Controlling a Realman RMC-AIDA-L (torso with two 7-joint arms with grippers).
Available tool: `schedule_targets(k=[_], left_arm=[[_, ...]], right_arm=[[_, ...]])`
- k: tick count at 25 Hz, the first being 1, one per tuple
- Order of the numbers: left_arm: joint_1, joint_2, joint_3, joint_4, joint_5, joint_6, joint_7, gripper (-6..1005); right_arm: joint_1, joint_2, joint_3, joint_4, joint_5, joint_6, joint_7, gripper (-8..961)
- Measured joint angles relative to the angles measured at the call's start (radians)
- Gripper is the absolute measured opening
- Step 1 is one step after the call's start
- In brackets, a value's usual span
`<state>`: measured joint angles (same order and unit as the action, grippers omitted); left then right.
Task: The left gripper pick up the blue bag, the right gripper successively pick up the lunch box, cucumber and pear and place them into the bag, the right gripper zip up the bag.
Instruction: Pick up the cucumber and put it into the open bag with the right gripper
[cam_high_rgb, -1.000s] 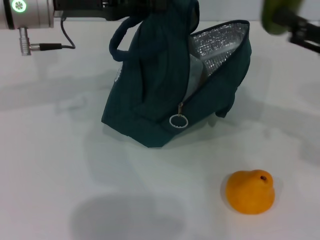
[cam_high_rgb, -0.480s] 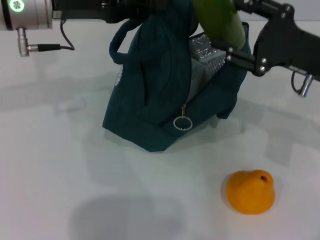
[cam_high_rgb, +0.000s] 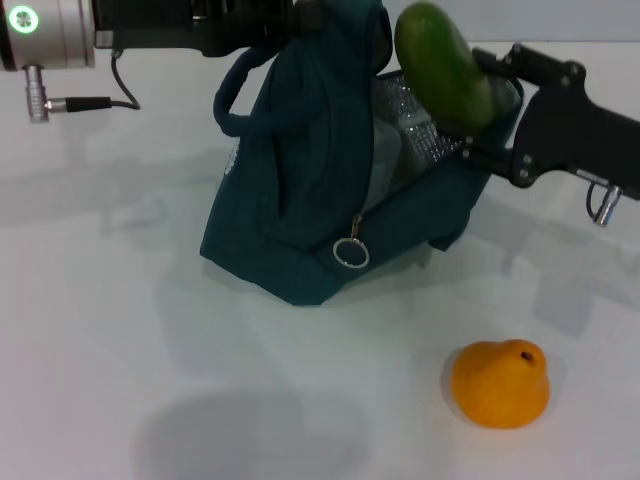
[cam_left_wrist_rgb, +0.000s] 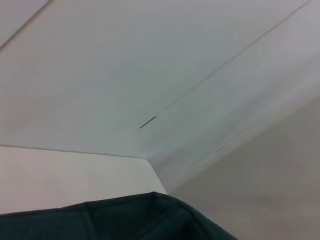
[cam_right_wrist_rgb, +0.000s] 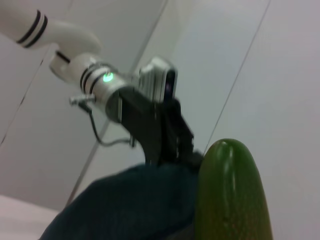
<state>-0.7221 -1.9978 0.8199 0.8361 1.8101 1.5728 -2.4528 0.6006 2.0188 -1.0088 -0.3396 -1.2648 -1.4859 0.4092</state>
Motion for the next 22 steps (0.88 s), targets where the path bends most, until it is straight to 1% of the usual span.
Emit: schedule_targets(k=[2, 3, 5, 11, 14, 18, 22], left_arm=[[0.005, 0.001, -0.001, 0.0, -0.001, 0.006, 0.0, 127], [0.005, 0.001, -0.001, 0.0, -0.001, 0.006, 0.0, 127], [0.011, 0.001, -0.001, 0.0, -0.004, 0.011, 0.0, 127], [0.015, -0.003, 0.0, 0.0, -0.006, 0.033, 0.0, 128], [0.02, -0.006, 0.001, 0.0, -0.007, 0.038, 0.0, 128], [0.027, -0.01, 0.002, 0.0, -0.008, 0.051, 0.004, 129], [0.028, -0.015, 0.004, 0.0, -0.009, 0.059, 0.005, 129]], right_arm=[[-0.012, -0.005, -0.025, -0.027, -0.03, 0.04, 0.073, 633], [-0.012, -0.005, -0.026, -0.029, -0.032, 0.042, 0.076, 633], [-0.015, -0.007, -0.028, -0.053, -0.072, 0.064, 0.149, 633], [-0.023, -0.003, -0.034, -0.175, -0.22, 0.131, 0.422, 633], [-0.02, -0.004, -0.052, -0.235, -0.263, 0.136, 0.565, 632], [-0.035, -0.005, -0.074, -0.319, -0.27, 0.136, 0.711, 632], [-0.037, -0.014, -0.137, -0.426, -0.323, 0.138, 0.884, 632]])
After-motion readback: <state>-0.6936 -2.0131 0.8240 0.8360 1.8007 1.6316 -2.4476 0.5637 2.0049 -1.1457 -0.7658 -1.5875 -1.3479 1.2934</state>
